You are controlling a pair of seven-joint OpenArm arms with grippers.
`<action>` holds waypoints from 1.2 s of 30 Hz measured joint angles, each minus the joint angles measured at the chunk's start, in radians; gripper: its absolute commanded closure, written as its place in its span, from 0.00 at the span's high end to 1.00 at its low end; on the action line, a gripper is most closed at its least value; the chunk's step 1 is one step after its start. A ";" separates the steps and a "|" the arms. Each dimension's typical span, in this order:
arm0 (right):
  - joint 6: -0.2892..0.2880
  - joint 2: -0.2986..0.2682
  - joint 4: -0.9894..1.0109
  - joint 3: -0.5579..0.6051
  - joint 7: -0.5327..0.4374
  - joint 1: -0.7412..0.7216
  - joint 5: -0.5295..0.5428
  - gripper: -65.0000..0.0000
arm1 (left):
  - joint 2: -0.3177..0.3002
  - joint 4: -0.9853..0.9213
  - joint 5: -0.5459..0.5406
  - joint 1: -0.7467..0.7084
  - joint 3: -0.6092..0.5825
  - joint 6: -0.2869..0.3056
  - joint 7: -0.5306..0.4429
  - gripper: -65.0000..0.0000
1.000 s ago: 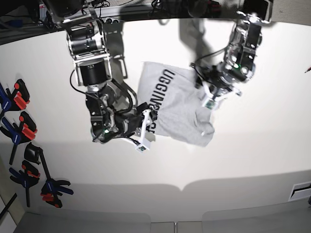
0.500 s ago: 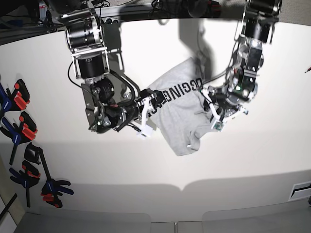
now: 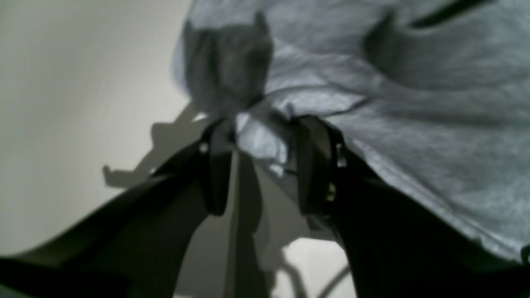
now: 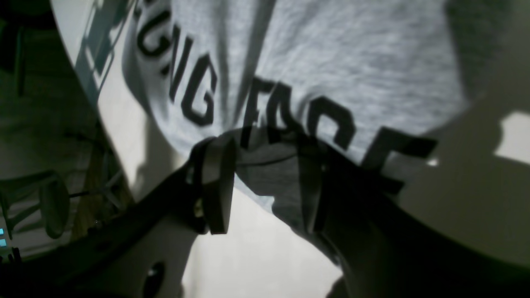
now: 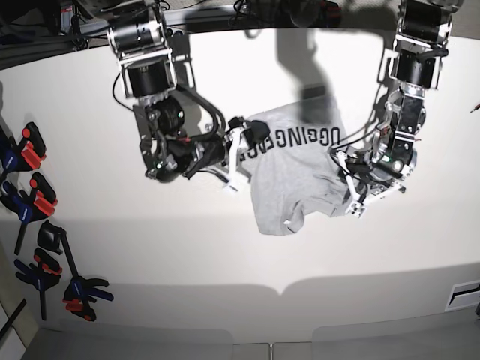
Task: Fold the T-shirt properly
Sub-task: 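Hold the shirt with both grippers and tuck its edges under, then release the folded shirt and lift both grippers away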
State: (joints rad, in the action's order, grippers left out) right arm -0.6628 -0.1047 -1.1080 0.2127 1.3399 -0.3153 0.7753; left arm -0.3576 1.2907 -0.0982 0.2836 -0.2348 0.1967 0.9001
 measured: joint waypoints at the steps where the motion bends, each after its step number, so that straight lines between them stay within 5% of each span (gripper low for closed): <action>1: 0.001 0.000 -0.018 0.002 0.016 0.002 -0.011 0.38 | 0.000 -0.002 0.007 0.008 0.000 -0.005 0.009 0.35; 6: 0.035 -0.001 -0.130 0.002 0.068 0.019 -0.071 0.38 | -0.003 -0.002 -0.002 0.041 0.000 -0.006 0.016 0.35; 9: 0.039 -0.004 -0.204 -0.034 0.071 0.021 -0.079 0.38 | -0.006 0.027 -0.074 0.045 0.000 -0.099 0.022 0.35; 12: 0.040 -0.003 -0.281 -0.113 0.068 0.016 -0.078 0.38 | -0.051 0.103 -0.225 0.041 -0.001 -0.146 0.043 0.35; 16: 0.041 -0.003 -0.381 -0.270 0.073 0.019 -0.093 0.38 | -0.089 0.282 -0.219 0.001 0.074 -0.148 0.044 0.35; 22: 0.031 -0.018 -0.575 -0.484 0.073 0.108 0.056 0.38 | -0.094 0.570 -0.250 -0.190 0.326 -0.144 0.058 0.35; 36: 0.008 -0.112 -0.909 -0.784 0.072 0.578 0.263 0.38 | -0.091 0.835 -0.409 -0.784 0.748 -0.074 0.036 0.35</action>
State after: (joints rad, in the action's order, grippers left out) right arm -0.6552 -0.2169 -2.0174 -0.5716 1.4117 0.2626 1.0386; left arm -0.4488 2.1262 -0.5072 -0.4999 0.5129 0.1223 0.9363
